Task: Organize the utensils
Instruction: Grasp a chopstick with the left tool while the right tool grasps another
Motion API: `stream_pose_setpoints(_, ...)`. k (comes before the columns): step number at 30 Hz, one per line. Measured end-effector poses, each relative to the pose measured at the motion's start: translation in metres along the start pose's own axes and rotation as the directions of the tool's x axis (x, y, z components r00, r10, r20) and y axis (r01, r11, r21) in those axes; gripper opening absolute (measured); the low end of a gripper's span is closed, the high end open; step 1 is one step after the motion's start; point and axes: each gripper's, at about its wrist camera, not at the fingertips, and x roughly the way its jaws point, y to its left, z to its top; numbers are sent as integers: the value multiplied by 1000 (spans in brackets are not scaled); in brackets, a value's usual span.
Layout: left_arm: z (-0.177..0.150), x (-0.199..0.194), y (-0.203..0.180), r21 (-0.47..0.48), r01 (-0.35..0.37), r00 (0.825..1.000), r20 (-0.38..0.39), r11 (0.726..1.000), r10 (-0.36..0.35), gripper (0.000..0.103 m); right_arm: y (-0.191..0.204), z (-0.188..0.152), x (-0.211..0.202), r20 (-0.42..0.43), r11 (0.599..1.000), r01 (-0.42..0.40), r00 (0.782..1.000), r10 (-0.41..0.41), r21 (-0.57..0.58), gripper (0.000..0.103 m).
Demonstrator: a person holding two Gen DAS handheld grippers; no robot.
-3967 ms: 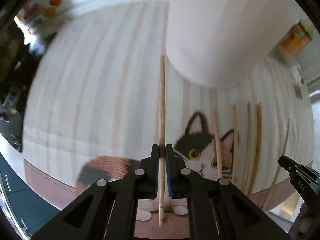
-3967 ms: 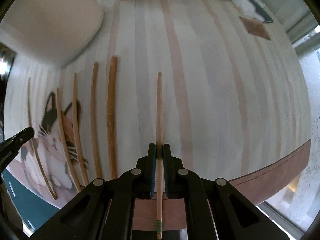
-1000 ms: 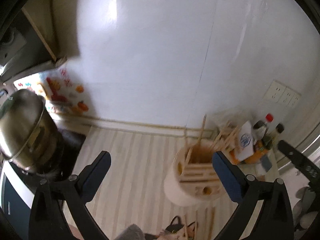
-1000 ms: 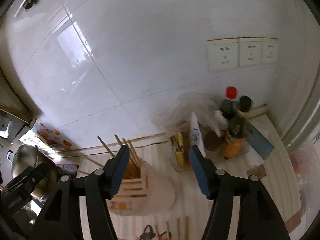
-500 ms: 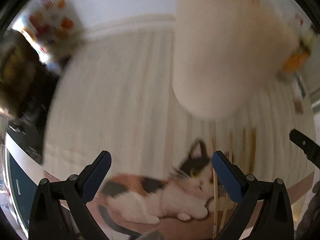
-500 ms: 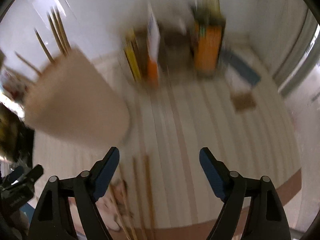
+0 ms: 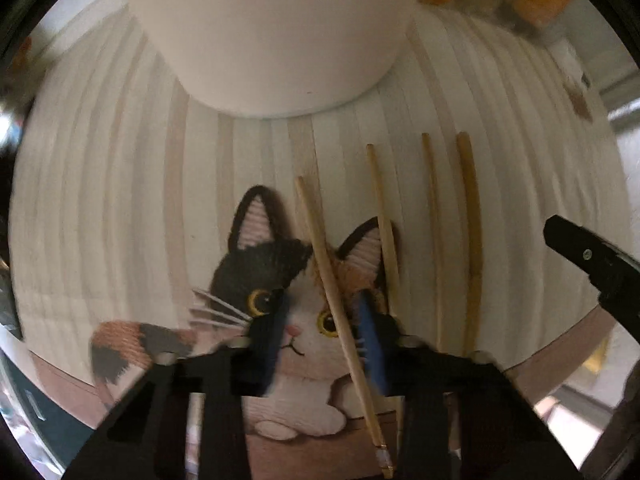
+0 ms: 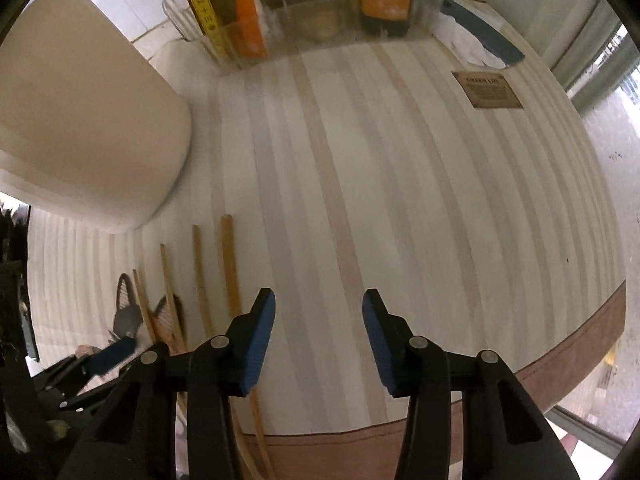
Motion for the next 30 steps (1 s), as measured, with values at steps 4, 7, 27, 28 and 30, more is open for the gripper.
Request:
stream_pose_setpoints(4,-4,-1,2,-1,-11,1000,3,1000,11,4,2,-5,7,-41,999,-42,998,42,-1,48)
stream_pose_setpoints(7,-8,-2,13,-18,-29,1000,7,999,30,4,14,-12,13,-70,997,-65,996,63,-29,48)
stream_pose_setpoints(27,-14,-4,87,-240,120,992,-8,963,-126,4,19,-50,22,-88,985,49,994,-65,-164,8)
stream_pose_setpoints(28,-9,-5,95,-250,138,989,-10,959,-145,4,16,-51,22,-93,987,43,994,-58,-157,8)
stream_pose_setpoints(30,-4,-4,104,-255,170,983,-18,952,-181,4,6,-53,20,-105,991,28,994,-42,-131,8)
